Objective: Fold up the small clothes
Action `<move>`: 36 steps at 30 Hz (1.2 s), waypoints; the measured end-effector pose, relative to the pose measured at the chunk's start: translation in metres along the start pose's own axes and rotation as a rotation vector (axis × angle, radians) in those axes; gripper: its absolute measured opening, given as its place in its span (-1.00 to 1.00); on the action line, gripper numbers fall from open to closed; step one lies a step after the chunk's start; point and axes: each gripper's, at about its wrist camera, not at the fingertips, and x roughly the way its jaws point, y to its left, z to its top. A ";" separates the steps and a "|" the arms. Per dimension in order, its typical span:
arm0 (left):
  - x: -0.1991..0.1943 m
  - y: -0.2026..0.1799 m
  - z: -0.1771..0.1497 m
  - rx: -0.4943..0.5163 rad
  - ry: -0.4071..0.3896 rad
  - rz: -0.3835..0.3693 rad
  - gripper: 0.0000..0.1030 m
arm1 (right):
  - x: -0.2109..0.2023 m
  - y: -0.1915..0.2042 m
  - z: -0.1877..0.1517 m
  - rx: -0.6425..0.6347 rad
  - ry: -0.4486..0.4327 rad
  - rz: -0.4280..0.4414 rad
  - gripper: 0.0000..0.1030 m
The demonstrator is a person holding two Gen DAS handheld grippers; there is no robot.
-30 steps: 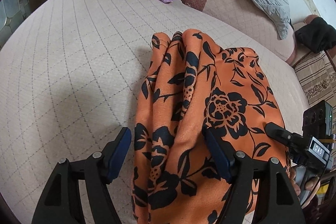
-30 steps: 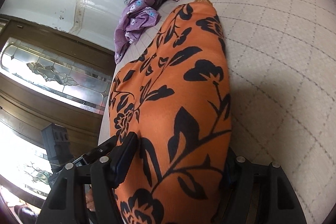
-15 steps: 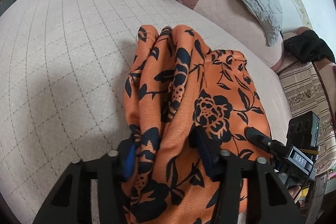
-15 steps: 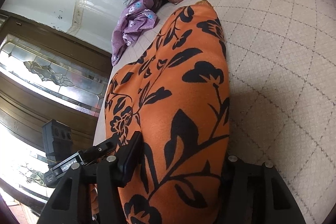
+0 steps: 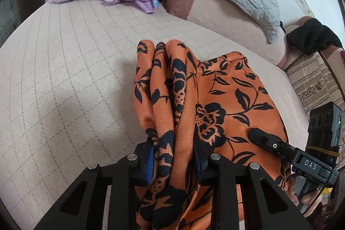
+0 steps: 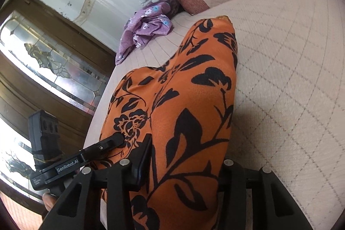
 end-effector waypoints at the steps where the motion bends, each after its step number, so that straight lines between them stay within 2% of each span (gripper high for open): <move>1: -0.003 -0.005 -0.001 0.009 -0.005 0.003 -0.41 | -0.005 0.001 0.000 -0.008 -0.006 -0.003 -0.11; 11: -0.005 -0.010 -0.004 0.078 -0.058 0.012 -0.43 | -0.065 -0.004 -0.006 -0.043 -0.052 0.002 -0.12; 19: -0.026 -0.044 -0.025 0.089 -0.112 0.048 -0.44 | -0.114 -0.004 -0.020 -0.065 -0.087 -0.002 -0.12; 23: -0.030 -0.055 -0.037 0.087 -0.113 0.064 -0.46 | -0.132 -0.005 -0.027 -0.071 -0.096 -0.003 -0.13; 28: -0.044 -0.067 -0.051 0.099 -0.114 0.100 -0.50 | -0.143 -0.011 -0.041 -0.049 -0.096 0.026 -0.13; 36: -0.056 -0.072 -0.073 0.113 -0.120 0.180 -0.52 | -0.138 -0.008 -0.061 -0.048 -0.092 0.065 -0.13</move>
